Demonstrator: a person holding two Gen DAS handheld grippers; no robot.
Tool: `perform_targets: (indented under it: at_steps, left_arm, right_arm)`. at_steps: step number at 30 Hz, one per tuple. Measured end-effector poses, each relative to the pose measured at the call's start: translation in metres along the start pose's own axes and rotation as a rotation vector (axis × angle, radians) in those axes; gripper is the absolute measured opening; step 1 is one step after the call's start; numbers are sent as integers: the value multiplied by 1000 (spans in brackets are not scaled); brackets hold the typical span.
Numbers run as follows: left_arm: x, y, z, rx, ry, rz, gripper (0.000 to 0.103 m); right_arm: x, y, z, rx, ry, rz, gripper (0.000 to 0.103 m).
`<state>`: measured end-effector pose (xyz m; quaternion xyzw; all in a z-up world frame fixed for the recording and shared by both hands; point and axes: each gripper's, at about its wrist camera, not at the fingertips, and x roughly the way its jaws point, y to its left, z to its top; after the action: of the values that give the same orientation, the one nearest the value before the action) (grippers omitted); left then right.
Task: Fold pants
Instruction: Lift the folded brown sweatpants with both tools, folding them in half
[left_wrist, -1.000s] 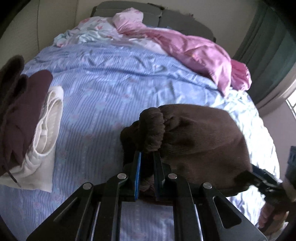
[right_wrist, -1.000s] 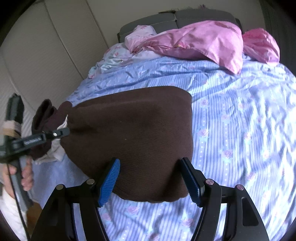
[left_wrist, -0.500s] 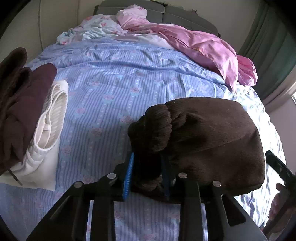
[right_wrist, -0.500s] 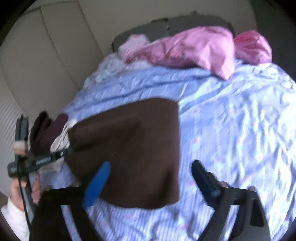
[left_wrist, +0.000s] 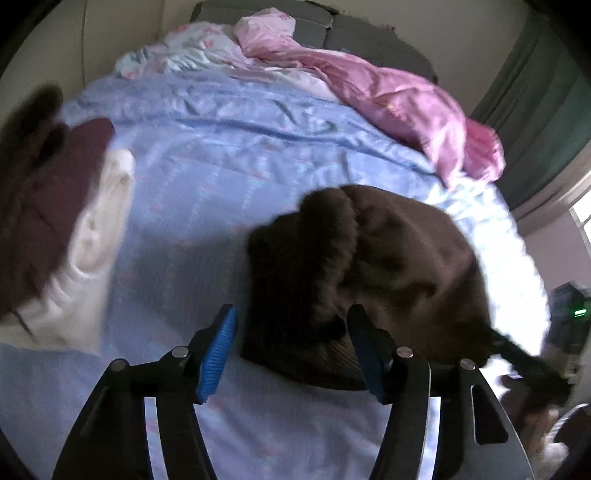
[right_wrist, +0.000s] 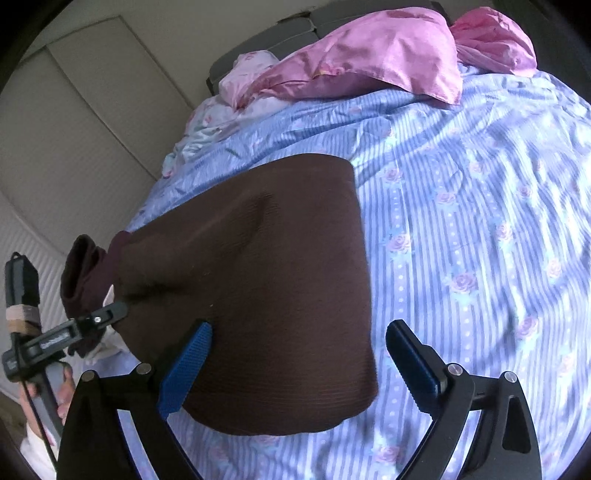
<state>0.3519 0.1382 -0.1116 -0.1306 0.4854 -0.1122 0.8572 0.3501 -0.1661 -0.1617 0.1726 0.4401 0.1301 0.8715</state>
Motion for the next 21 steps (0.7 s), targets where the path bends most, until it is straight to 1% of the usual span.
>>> perform_targets:
  at_steps: [1, 6, 8, 11, 13, 16, 19, 21]
  left_arm:
    - [3, 3, -2, -31, 11, -37, 62]
    - [27, 16, -5, -109, 55, -53, 63]
    - [33, 19, -8, -122, 55, -51, 70]
    - [40, 26, -11, -136, 61, -37, 78]
    - [45, 29, -12, -139, 68, -31, 81]
    - [53, 33, -15, -154, 79, -40, 82]
    - [63, 38, -18, -193, 100, -77, 82]
    - [67, 42, -20, -215, 107, -100, 85]
  right_arm:
    - [2, 0, 0, 0, 7, 2, 96]
    - [9, -3, -3, 24, 32, 20, 96]
    - [11, -4, -5, 31, 39, 19, 96]
    - [15, -4, -6, 20, 47, 11, 96]
    - [20, -7, -7, 30, 61, 15, 96]
    - [33, -13, -10, 59, 101, 35, 96]
    - [44, -21, -12, 87, 123, 53, 96]
    - [48, -22, -13, 81, 125, 54, 96]
